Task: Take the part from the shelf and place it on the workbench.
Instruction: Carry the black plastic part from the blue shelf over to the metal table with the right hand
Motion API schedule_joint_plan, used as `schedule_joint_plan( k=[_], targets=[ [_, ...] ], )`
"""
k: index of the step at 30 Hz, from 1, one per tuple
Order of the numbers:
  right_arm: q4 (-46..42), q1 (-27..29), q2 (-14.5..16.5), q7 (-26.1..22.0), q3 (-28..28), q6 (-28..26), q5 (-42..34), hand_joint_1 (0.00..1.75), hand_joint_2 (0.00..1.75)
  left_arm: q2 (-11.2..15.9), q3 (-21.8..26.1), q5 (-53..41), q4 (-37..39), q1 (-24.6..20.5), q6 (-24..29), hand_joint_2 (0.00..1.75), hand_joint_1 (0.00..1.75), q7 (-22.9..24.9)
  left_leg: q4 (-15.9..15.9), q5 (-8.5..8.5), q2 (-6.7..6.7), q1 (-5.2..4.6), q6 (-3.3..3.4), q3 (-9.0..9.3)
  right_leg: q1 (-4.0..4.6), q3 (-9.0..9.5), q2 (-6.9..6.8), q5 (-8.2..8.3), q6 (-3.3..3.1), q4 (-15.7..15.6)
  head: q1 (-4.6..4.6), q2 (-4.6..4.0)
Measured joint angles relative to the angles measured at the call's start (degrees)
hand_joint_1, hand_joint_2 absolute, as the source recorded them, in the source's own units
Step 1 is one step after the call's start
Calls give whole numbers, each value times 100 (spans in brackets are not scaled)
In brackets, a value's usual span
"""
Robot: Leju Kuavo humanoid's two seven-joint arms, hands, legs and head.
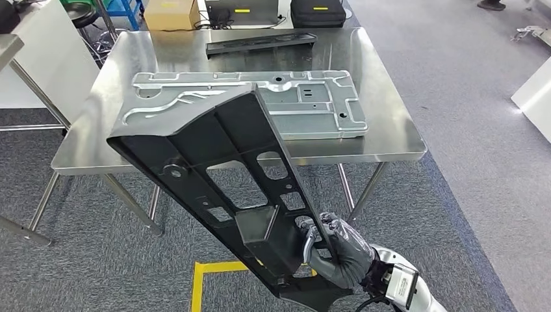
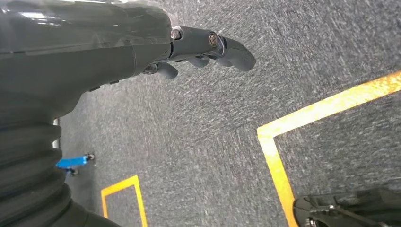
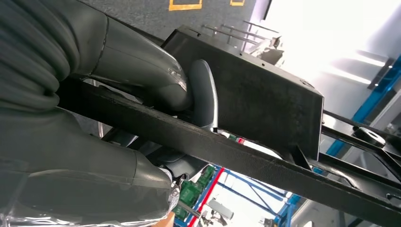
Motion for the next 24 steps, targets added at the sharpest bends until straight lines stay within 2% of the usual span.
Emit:
schedule_joint_plan(
  k=[1,2,3,4,5,6,8,9,10,12,13,14,15,16,17,18,20,21,24],
  targets=[
    [-1,5,1,-14,0,-1,-22,175,175,0,1,0,0,10,1,175,0,-2,0,-58,-4,0,-9,66,-1,-29,-3,75,-8,-220,0,0],
    [-1,9,1,-24,0,-1,-40,175,175,-2,1,0,0,16,1,175,0,-3,0,-119,-3,-1,-19,132,4,-14,-8,350,-28,-539,0,0],
    [-1,17,1,-27,0,-1,-53,175,175,-5,1,0,0,19,1,175,0,-3,6,-179,-1,-4,-35,202,18,13,-14,732,-55,-827,0,-1],
    [0,23,1,-30,2,0,-62,175,175,-9,2,0,0,15,2,175,0,-4,5,-234,-4,-6,-61,253,41,47,-20,1038,-87,-1049,1,-1],
    [-3,29,2,-31,3,0,-71,175,175,-13,2,1,0,11,3,175,0,-2,-12,-288,-5,-8,-95,290,63,79,-27,1258,-121,-1176,2,-1],
    [-10,31,2,-33,5,-1,-79,175,175,-15,3,1,0,8,4,175,0,1,8,-301,-5,-11,-135,322,80,113,-25,1324,-154,-1219,1,-1],
    [-33,25,1,-38,7,-2,-88,175,175,-12,4,2,0,-5,5,175,0,9,137,-263,8,-21,-209,324,65,245,-22,1285,-220,-1297,0,0],
    [-42,25,-7,-40,7,-2,-89,175,175,-10,4,2,0,-13,5,175,0,11,335,-212,30,-25,-242,260,49,322,-25,1268,-254,-1340,-1,0],
    [-48,28,-15,-43,8,-1,-89,175,175,-8,5,4,0,-25,4,175,0,12,600,-219,53,-21,-274,116,35,398,-33,1245,-281,-1373,-1,0],
    [-51,47,-28,-46,10,-7,-79,175,175,0,7,11,0,-41,1,175,0,8,1259,-441,96,6,-353,-336,27,500,-46,1169,-314,-1413,-2,0],
    [-52,62,-28,-52,10,-12,-66,175,175,6,9,16,0,-41,-1,175,0,3,1520,-625,103,20,-387,-563,25,541,-46,1123,-315,-1416,-2,0],
    [-52,80,-28,-61,11,-18,-44,175,175,13,12,18,0,-34,-3,175,0,-8,1649,-766,106,29,-411,-726,23,591,-43,1073,-313,-1417,-2,0],
    [-52,95,-28,-71,11,-24,-16,175,175,18,14,18,0,-22,-5,175,0,-24,1611,-790,109,35,-417,-811,20,655,-39,1017,-306,-1416,-2,0],
    [-54,105,-28,-79,12,-32,17,175,175,22,16,17,0,-11,-9,175,0,-41,1415,-673,110,38,-414,-823,17,731,-35,958,-296,-1416,-2,0],
    [-59,108,-28,-84,13,-43,54,175,175,26,17,15,0,-3,-12,175,0,-56,1078,-412,112,41,-407,-775,14,815,-33,893,-281,-1417,-2,0],
    [-67,105,-28,-83,13,-58,97,175,175,28,17,11,0,9,-16,175,0,-65,680,-55,116,42,-388,-725,17,890,-33,825,-261,-1411,-2,0],
    [-100,93,-28,-51,14,-93,239,175,175,31,18,2,0,22,-32,175,0,-77,170,377,120,28,-308,-659,32,955,-24,710,-202,-1398,-1,0],
    [-129,81,-28,-18,14,-107,339,175,175,32,19,-3,0,31,-42,175,0,-82,92,448,118,16,-259,-661,41,960,-18,668,-167,-1396,-1,0],
    [-255,-38,-28,80,-2,-121,796,175,175,25,21,-20,0,35,-81,175,0,-95,62,419,109,27,-151,-600,33,979,-13,561,-68,-1365,-1,0]
  ],
)
